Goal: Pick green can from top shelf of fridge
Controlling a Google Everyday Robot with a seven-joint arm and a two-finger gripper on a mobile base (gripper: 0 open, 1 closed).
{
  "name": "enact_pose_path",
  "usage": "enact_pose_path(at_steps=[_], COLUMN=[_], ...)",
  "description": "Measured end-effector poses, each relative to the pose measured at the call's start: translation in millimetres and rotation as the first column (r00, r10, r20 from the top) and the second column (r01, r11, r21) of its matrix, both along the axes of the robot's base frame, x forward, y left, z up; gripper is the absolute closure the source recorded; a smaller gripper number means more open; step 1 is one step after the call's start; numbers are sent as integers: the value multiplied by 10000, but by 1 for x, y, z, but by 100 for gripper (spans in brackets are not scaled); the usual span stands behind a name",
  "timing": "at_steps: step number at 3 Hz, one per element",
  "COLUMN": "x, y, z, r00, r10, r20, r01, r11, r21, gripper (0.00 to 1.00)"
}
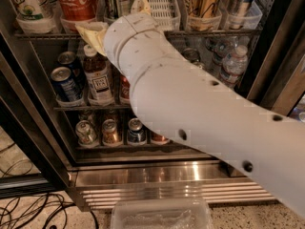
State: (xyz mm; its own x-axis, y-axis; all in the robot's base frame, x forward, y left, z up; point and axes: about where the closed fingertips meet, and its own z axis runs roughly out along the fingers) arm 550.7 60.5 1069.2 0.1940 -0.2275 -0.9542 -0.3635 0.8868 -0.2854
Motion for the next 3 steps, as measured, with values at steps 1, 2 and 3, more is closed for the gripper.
enact_pose_path(at_steps=[1, 2, 3], x=[13, 22, 26], y=[2, 2, -1], z=[0, 1, 7], r00=[9996, 9985, 9959], r10=[-283, -552, -896], r20=[43, 36, 141], r01=[283, 552, 894], r11=[9996, 9984, 9959], r21=[55, 125, 149], gripper=[25, 31, 33])
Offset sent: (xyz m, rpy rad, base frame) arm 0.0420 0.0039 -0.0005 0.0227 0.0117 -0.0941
